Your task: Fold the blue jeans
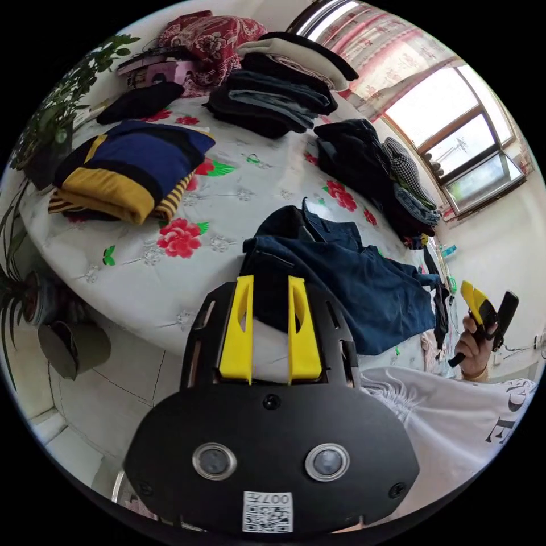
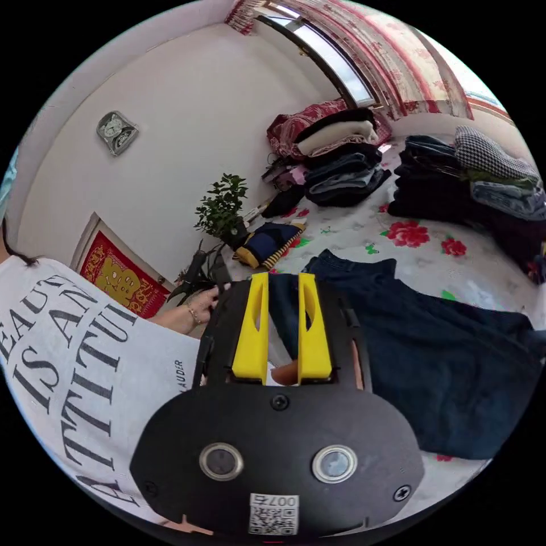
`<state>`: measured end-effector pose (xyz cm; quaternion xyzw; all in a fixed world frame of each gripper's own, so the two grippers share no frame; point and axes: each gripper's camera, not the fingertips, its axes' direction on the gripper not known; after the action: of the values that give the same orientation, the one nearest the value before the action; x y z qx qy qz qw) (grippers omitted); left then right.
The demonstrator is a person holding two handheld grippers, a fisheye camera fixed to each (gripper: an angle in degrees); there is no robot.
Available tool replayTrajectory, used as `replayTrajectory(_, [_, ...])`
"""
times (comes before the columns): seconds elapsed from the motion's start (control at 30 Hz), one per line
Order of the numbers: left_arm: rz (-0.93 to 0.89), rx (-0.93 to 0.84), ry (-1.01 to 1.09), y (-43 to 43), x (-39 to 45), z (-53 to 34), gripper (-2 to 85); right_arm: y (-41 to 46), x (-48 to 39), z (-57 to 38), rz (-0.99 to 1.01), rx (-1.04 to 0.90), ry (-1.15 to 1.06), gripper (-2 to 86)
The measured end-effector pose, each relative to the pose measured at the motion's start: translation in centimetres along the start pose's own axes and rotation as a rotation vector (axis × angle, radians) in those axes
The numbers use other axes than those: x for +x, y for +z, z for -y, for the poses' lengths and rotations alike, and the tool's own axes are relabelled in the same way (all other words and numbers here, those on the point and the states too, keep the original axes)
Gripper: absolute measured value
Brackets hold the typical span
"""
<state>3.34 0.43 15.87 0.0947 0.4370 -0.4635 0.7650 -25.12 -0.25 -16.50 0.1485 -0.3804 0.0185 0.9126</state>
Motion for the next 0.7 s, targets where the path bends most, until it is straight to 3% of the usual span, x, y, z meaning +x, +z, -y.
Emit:
replayTrajectory(0.2, [-0.048,-0.091,0.198,0.3,4.2,-1.4,11.6,-9.3,13.9,-8.5,-0.362,0.168,0.627,6.9])
replayTrajectory(0.3, [-0.076,-0.199,0.165,4.3,6.0,0.1,12.2,-14.4,18.2,-12.0,-0.498,0.248,0.832,7.7])
replayTrajectory(0.37, [-0.045,-0.242,0.116,6.6,6.5,1.7,10.8,-17.1,20.3,-13.2,-0.554,0.299,0.91,8.1])
replayTrajectory(0.43, [0.048,-0.241,0.063,7.5,7.0,3.5,3.9,-19.3,22.3,-13.8,-0.589,0.332,0.973,8.5])
replayTrajectory(0.57, [-0.079,-0.262,0.042,6.6,8.6,8.4,-0.7,-23.3,26.3,-13.9,-0.637,0.392,1.051,8.8])
replayTrajectory(0.7, [-0.203,-0.077,-0.023,-0.7,8.8,11.4,-0.9,-24.7,30.6,-13.9,-0.626,0.385,1.104,8.2])
